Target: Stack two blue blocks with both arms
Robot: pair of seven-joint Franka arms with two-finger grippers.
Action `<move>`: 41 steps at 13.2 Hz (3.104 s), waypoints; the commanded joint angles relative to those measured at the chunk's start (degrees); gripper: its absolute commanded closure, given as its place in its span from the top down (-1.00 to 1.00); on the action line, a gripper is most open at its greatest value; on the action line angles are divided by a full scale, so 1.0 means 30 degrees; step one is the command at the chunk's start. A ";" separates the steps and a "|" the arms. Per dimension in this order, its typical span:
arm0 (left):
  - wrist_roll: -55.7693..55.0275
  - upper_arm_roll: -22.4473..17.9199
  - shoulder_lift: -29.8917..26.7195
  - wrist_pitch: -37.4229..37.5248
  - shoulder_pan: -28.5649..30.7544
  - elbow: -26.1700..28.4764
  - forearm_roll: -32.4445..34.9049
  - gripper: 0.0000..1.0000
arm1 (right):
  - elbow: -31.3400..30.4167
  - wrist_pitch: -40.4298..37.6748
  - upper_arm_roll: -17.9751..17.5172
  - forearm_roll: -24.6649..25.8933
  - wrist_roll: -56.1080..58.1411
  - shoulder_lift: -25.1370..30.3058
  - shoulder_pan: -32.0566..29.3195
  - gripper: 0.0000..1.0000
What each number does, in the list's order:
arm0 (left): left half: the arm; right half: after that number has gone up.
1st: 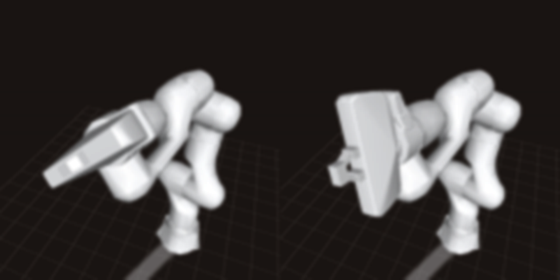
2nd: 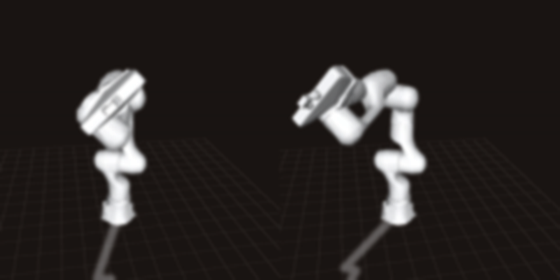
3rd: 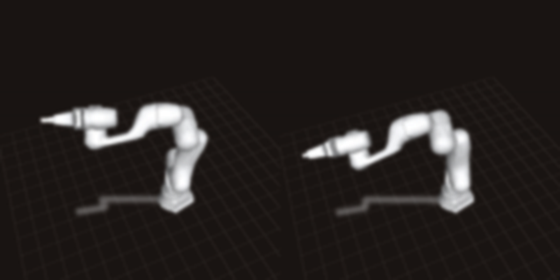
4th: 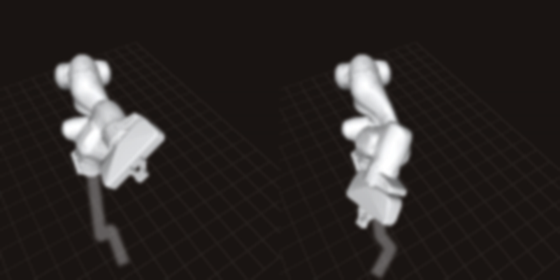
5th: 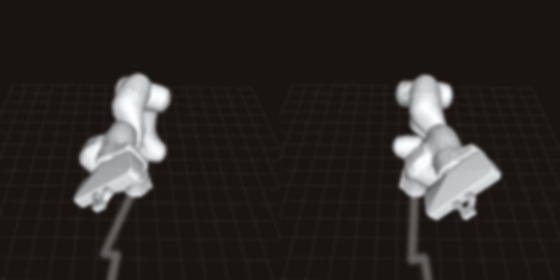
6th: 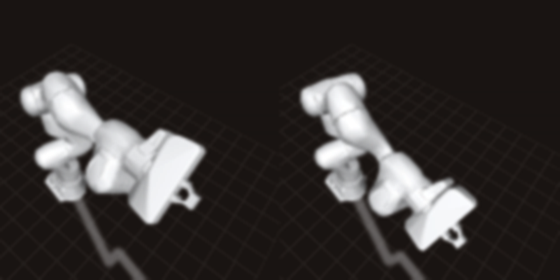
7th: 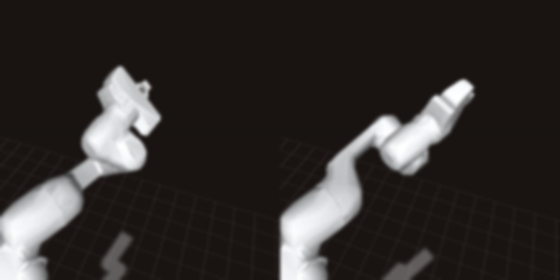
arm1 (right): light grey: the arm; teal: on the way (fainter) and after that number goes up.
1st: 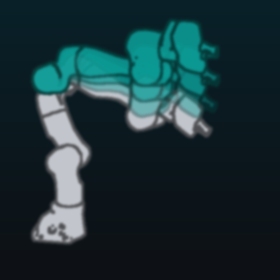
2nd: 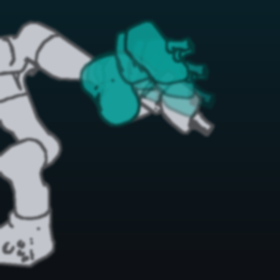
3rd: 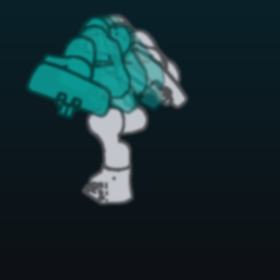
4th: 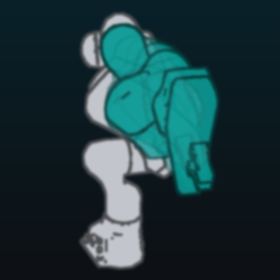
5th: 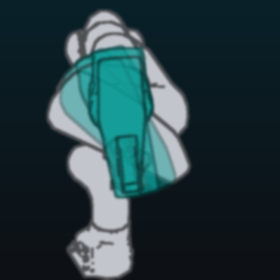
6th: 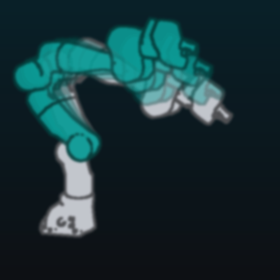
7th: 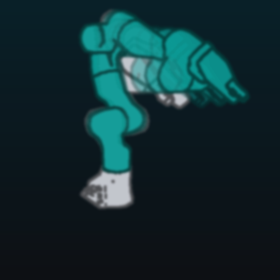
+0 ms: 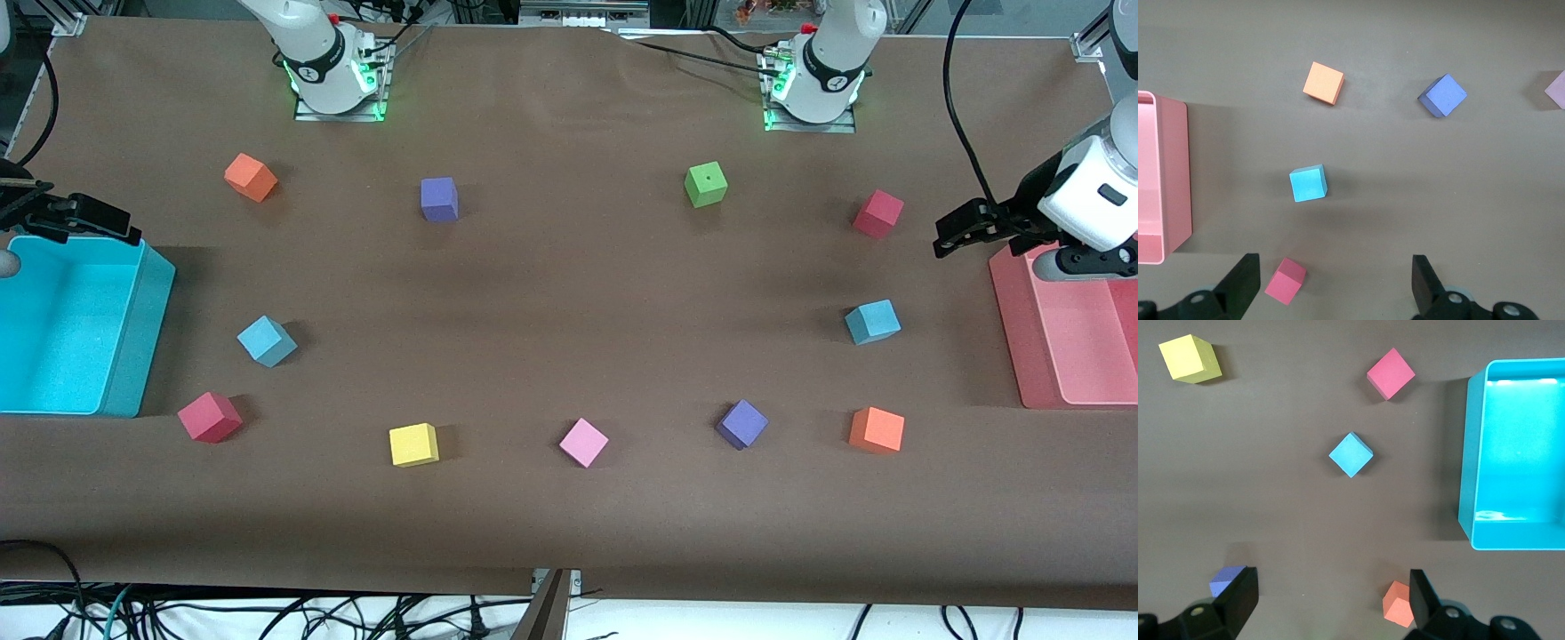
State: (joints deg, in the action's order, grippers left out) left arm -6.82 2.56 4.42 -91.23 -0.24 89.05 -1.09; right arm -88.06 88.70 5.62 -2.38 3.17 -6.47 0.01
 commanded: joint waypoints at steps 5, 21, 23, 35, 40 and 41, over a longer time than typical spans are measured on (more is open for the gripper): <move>-0.0128 -0.0005 0.0196 0.0381 0.0051 -0.0563 -0.0253 1.00 | 0.0439 -0.0299 -0.0290 0.0206 -0.0088 -0.0187 -0.0296 1.00; -0.0128 -0.0034 0.0196 0.0381 0.0080 -0.0563 -0.0253 1.00 | 0.0439 -0.0240 -0.0261 0.0294 -0.0176 -0.0216 -0.0325 1.00; -0.0128 -0.0034 0.0196 0.0352 0.0080 -0.0563 -0.0253 1.00 | 0.0439 -0.0124 -0.0232 0.0381 -0.0351 -0.0626 -0.0325 1.00; -0.0128 -0.0034 0.0196 0.0352 0.0080 -0.0563 -0.0282 1.00 | 0.0322 0.2420 -0.0290 0.0264 0.2568 -0.5895 -0.0151 1.00; -0.0128 -0.0034 0.0196 0.0352 0.0138 -0.0563 -0.0282 1.00 | -0.0671 0.5759 -0.0349 0.0148 0.8106 -0.7801 -0.0150 1.00; -0.0128 -0.0034 0.0196 0.0352 0.0110 -0.0563 -0.0282 1.00 | -0.0906 0.6317 -0.0378 0.0118 0.8898 -0.8123 -0.0150 1.00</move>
State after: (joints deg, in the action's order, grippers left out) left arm -6.82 2.42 4.42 -91.23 -0.14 88.98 -1.09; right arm -89.13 104.71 5.10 -1.95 24.96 -29.89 -0.06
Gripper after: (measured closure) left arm 0.000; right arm 0.000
